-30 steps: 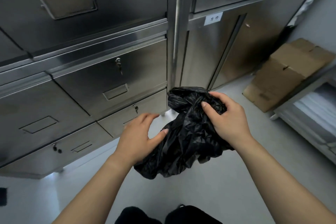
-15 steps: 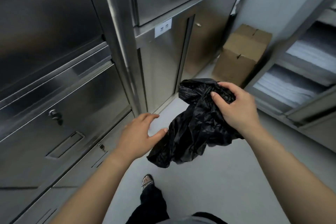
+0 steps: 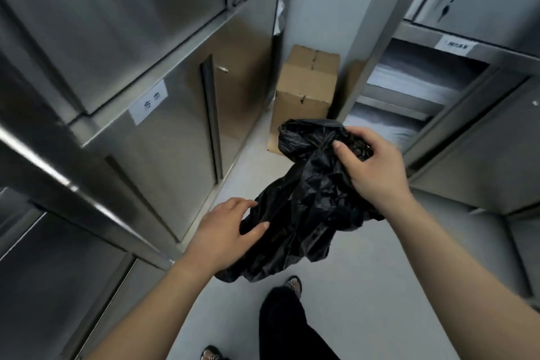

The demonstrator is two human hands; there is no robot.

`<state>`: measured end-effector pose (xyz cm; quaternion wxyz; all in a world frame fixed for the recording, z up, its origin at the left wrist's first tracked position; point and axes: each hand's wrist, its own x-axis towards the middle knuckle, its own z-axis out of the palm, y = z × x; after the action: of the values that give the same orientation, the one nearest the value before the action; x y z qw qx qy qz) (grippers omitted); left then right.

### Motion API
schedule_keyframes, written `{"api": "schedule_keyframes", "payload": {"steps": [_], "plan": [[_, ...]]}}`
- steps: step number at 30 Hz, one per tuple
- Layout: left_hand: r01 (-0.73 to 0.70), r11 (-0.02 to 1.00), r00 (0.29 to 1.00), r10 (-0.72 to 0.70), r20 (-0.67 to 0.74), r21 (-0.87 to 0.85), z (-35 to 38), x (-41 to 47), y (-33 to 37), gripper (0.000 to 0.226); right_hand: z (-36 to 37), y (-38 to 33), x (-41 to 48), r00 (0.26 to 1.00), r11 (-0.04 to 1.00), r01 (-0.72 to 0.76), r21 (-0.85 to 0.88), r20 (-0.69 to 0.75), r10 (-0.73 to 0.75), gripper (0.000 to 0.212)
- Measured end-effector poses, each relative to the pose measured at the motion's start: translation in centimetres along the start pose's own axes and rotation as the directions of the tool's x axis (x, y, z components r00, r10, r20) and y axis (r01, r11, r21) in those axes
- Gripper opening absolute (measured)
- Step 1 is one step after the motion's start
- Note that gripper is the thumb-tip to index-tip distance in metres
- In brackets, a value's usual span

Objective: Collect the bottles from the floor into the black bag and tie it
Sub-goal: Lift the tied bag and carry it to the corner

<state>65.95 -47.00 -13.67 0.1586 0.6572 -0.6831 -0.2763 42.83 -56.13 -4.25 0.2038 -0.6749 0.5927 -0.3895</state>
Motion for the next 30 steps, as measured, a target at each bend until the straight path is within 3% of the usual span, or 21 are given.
{"api": "schedule_keyframes", "payload": {"steps": [6,15,30], "plan": [[0.009,0.998,1.000,-0.009,0.001,-0.059,1.3,7.9,3.5,0.058,-1.5,3.7,5.1,0.998,0.996,-0.068,0.051,-0.005,0.068,0.024],[-0.040,0.999,0.999,0.040,0.000,-0.015,3.6,17.3,8.8,0.046,-4.7,9.8,13.2,0.989,0.989,-0.118,0.095,-0.084,0.126,0.028],[-0.108,0.987,0.993,0.113,0.038,-0.117,1.7,30.8,9.2,0.041,-3.0,13.1,25.1,0.982,0.990,-0.134,0.038,-0.129,0.138,0.030]]}}
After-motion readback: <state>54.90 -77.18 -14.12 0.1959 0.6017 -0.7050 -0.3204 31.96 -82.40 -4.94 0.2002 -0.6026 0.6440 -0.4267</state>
